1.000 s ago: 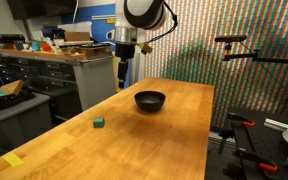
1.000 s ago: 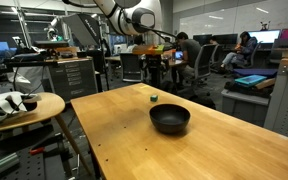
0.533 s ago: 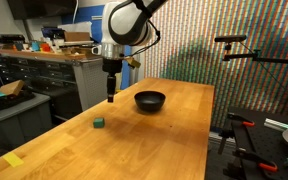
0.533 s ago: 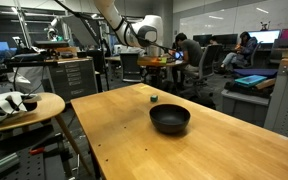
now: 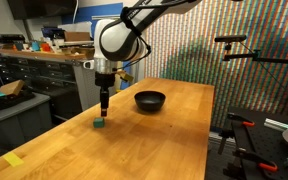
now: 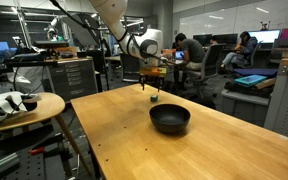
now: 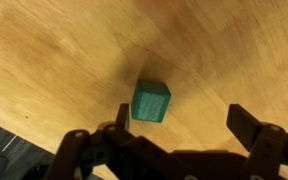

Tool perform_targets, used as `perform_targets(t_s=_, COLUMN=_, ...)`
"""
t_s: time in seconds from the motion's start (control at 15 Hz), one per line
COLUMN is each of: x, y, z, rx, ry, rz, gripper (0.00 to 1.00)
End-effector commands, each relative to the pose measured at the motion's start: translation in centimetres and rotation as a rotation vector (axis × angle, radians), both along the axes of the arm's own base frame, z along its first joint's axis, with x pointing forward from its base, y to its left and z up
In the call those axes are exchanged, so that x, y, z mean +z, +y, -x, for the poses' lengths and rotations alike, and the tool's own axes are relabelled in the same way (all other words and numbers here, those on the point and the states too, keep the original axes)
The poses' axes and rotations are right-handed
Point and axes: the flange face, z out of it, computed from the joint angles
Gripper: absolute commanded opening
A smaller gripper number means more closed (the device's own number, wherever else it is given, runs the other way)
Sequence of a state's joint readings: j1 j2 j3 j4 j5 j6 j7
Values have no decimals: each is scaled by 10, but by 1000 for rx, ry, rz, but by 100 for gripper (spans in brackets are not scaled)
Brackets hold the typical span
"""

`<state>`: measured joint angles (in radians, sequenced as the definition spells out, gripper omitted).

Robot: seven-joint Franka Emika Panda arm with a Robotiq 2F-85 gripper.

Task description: Place the green block inside the black bowl

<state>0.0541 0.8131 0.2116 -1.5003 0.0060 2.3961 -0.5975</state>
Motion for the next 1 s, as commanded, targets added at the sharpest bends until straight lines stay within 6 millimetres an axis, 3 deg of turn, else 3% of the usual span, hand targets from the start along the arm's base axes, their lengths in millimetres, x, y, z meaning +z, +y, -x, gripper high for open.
perform_targets(t_s=0.0, x=-18, y=6, z=-16, rx=19, ry=15, rz=-8, gripper=100)
perform_targets(t_s=0.53, x=-49, y=9, z=-29, rx=-6, ry=27, rz=-11, gripper=100)
perform_targets(t_s=0.6, x=-51, y=9, z=-30, rx=-5, ry=31, rz=-10, gripper=96)
perform_targets(t_s=0.67, x=-53, y=9, z=-31, rx=-8, ry=32, rz=-8, gripper=74)
perform_targets(t_s=0.8, x=-54, y=9, z=-32, rx=-10, ry=32, rz=-2, gripper=70)
perform_targets(t_s=0.93, x=-52, y=7, z=-34, rx=-8, ry=28, rz=4, gripper=53)
